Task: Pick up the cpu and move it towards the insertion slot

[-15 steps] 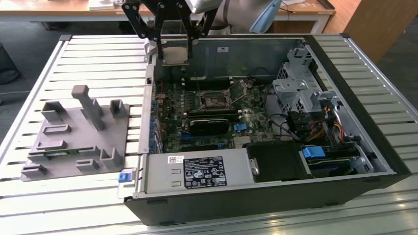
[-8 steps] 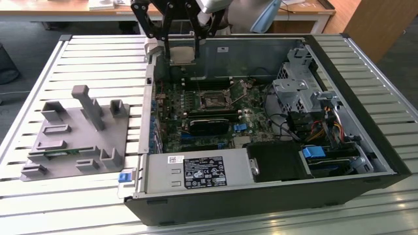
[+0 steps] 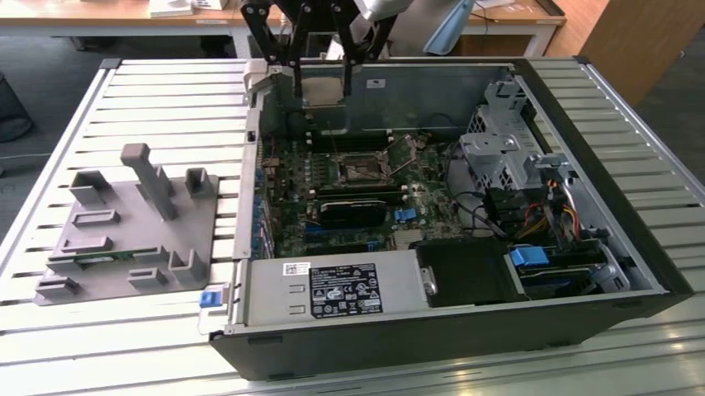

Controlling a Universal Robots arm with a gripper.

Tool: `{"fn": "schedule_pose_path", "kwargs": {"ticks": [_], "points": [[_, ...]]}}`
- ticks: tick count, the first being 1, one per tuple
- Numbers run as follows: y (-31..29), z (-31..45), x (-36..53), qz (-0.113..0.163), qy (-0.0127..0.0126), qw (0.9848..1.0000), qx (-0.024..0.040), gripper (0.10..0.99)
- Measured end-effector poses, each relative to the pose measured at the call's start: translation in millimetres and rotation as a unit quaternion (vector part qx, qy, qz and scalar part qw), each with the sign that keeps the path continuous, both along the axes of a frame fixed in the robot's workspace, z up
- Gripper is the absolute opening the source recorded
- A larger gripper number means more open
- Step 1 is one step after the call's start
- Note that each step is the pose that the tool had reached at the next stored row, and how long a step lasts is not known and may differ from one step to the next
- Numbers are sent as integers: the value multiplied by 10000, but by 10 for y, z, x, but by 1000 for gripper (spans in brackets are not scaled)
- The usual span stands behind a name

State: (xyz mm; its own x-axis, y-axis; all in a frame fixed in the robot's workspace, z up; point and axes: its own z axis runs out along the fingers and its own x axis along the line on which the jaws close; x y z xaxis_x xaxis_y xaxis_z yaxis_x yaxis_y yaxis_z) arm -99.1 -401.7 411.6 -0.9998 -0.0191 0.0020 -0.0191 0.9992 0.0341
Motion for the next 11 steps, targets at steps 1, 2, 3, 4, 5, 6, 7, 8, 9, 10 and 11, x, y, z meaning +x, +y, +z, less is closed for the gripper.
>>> {"fn": "schedule_pose_path", "kwargs": {"ticks": [1,2,3,4,5,6,7,8,9,10,11], "points": [[4,0,18,0,0,10000,0,541],[8,0,36,1,0,10000,0,541],[14,0,55,0,0,10000,0,541],[19,0,72,1,0,10000,0,541],[24,0,90,0,0,10000,0,541],[29,0,106,0,0,10000,0,541],[35,0,122,0,0,10000,0,541],[40,0,137,0,0,10000,0,541],[46,0,153,0,0,10000,0,541],[53,0,169,0,0,10000,0,541],[60,0,183,0,0,10000,0,541]]}}
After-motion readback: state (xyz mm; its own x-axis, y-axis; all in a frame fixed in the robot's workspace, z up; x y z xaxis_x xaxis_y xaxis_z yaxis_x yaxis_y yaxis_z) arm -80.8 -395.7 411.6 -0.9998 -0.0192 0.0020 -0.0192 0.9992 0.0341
